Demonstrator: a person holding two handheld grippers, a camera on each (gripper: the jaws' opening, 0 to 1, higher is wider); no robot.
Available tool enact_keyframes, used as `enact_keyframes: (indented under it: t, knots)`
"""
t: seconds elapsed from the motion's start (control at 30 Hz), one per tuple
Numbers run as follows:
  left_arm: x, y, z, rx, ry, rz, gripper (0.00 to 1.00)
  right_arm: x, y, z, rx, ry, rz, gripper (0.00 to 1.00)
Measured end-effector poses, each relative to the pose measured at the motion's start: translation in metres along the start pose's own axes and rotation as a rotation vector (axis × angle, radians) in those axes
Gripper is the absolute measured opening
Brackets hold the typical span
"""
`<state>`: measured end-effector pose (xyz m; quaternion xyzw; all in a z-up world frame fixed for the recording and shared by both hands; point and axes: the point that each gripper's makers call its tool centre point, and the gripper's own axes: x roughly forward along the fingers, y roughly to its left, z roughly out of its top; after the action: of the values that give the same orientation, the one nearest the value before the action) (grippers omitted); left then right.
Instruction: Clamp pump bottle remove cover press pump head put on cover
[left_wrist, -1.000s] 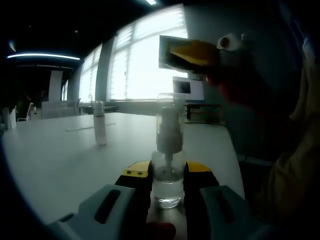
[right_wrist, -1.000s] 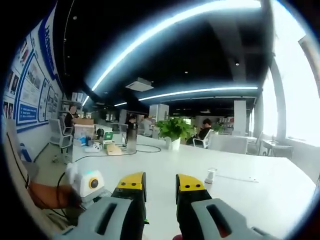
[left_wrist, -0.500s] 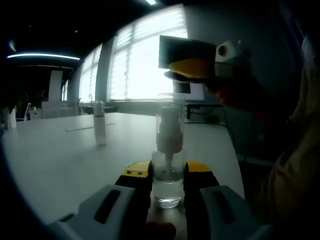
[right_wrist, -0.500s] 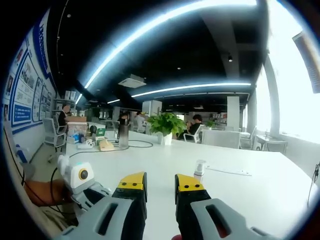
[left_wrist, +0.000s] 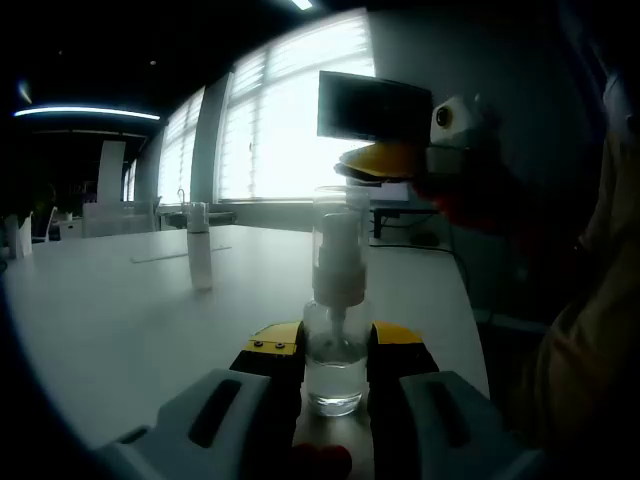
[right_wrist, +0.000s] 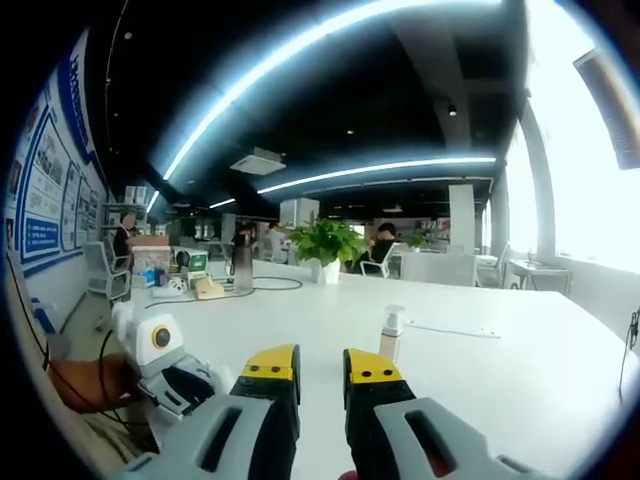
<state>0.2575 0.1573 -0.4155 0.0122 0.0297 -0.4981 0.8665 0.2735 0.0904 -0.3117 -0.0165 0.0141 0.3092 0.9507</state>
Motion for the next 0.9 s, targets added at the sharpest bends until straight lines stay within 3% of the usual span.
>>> enact_keyframes:
  t: [0.9]
  knots:
    - [0.0, -0.001, 0.0, 0.001, 0.0, 0.0, 0.15, -0.005, -0.009, -0.021, 0.016, 0.036, -0.032, 0.01]
